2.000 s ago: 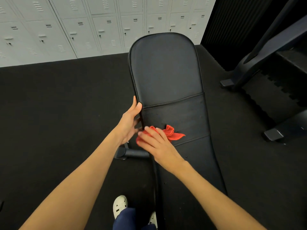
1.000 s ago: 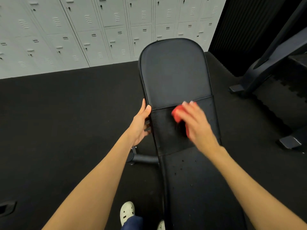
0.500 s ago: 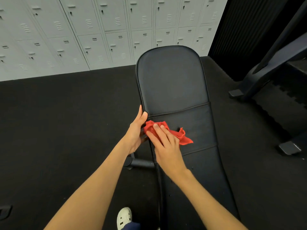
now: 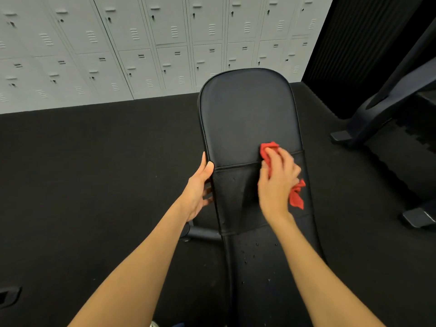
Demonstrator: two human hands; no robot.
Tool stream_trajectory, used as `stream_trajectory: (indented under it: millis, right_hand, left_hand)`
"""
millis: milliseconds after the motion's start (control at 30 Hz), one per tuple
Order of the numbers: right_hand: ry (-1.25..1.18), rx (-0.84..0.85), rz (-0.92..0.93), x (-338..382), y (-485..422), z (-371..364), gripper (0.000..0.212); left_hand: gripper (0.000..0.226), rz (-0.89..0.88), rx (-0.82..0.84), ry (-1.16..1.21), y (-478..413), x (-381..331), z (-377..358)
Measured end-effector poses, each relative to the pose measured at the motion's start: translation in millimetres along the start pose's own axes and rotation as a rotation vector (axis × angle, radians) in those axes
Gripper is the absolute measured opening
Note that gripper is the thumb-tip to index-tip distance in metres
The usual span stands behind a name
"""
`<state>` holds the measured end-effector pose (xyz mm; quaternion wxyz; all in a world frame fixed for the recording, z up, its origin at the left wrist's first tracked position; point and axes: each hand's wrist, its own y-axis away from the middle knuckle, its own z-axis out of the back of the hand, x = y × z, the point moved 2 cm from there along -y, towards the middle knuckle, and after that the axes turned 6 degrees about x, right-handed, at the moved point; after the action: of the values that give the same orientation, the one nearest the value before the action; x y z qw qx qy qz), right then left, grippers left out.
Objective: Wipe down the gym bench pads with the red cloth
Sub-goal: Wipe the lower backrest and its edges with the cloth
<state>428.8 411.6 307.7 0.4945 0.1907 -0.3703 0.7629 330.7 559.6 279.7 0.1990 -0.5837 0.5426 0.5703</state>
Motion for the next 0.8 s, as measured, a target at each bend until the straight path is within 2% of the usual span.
stream_trajectory:
  millis: [133,233,333,367,400,533,600,667,800]
  right_hand:
    - [0.089,0.165,0.307,48.1,32.0,-36.4,0.036]
    - [0.147,0.315,0.513,59.7,40.2,-45.7,0.052]
    - [0.281,0.303,0.749,43.6,14.5,-24.7,0.057]
    - [0.304,0.288,0.74,36.2,1.8,-16.4,0.056]
    - [0.297,0.266,0.657,29.7,-11.9,-9.6,0.056]
    - [0.092,0.033,0.027,6.1,-58.0,2.5,0.041]
    - [0.055,-0.041,-0.12,12.0,-61.4,-2.7,0.038]
    - [0.074,-0.02,-0.04,32.1,-48.5,-16.5,0.038]
    - [0.137,0.18,0.342,68.6,-0.5,-38.7,0.039]
  left_hand:
    - [0.04,-0.003,0.013,0.0,4.0,0.2,-4.5]
    - [0.042,0.003,0.049,0.047,6.7,0.4,-4.1]
    - [0.045,0.007,0.057,0.028,6.8,-1.2,-2.7]
    - [0.047,0.006,0.055,0.024,5.8,-0.8,-1.9]
    - [0.049,0.003,0.053,0.021,4.8,-0.1,-1.0]
    - [0.056,0.013,0.062,0.026,-0.2,1.6,1.5]
    - [0.056,0.007,0.062,0.023,-0.6,2.4,1.3]
    - [0.055,-0.011,0.057,0.019,-1.7,4.1,2.4]
    - [0.054,-0.007,0.036,0.053,-0.5,7.2,-2.7]
